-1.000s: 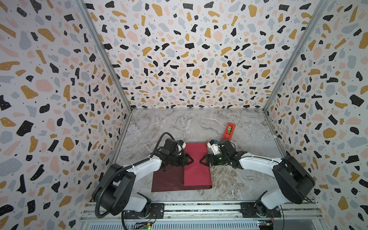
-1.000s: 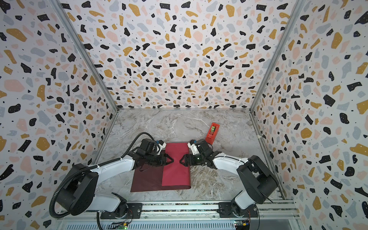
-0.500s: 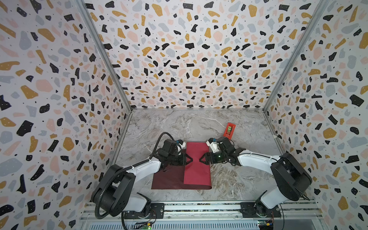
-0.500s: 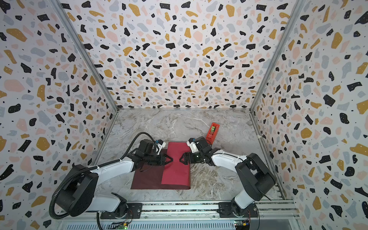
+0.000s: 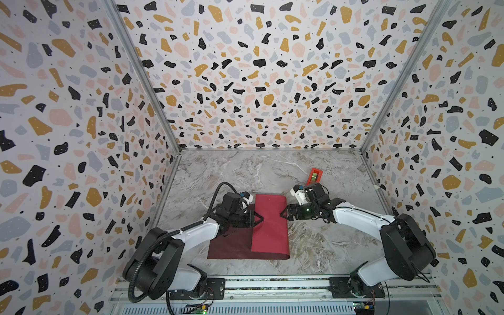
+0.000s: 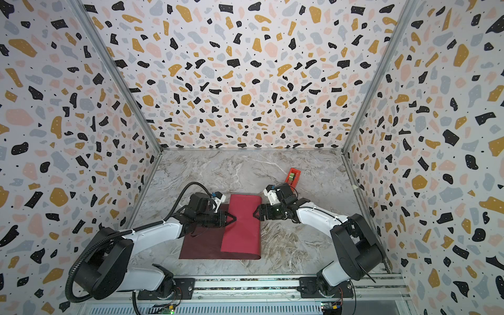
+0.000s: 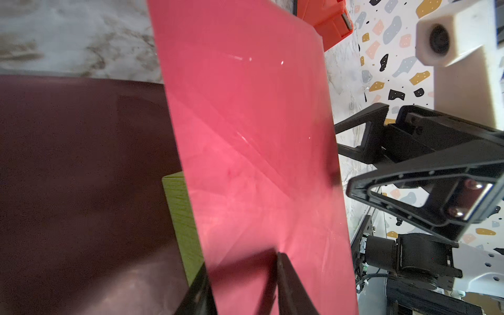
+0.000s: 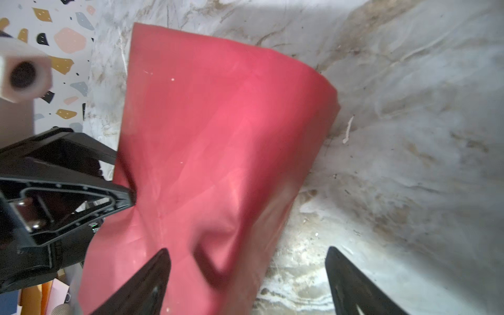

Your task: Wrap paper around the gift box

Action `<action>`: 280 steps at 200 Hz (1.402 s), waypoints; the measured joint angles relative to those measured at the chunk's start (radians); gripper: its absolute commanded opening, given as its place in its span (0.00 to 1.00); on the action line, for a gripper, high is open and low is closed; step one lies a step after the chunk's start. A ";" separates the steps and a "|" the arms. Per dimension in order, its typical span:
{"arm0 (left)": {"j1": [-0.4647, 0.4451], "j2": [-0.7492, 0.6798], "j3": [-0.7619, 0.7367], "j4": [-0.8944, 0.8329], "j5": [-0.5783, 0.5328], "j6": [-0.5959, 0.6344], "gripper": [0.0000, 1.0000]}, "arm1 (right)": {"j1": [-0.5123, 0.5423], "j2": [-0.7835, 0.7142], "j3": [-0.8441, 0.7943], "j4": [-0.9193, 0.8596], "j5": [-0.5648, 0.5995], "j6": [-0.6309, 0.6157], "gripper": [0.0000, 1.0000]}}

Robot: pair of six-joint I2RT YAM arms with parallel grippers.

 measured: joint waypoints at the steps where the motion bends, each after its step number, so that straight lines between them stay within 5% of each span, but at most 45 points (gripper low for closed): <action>1: 0.000 0.000 0.000 0.000 0.000 0.000 0.28 | 0.000 -0.002 0.000 0.000 0.000 0.003 0.83; 103: 0.000 -0.005 -0.003 0.003 -0.001 -0.009 0.27 | 0.101 0.003 0.049 -0.040 0.051 0.036 0.69; 280: -0.061 -0.006 -0.006 0.050 -0.060 -0.127 0.25 | 0.057 0.103 0.127 -0.089 0.063 -0.008 0.61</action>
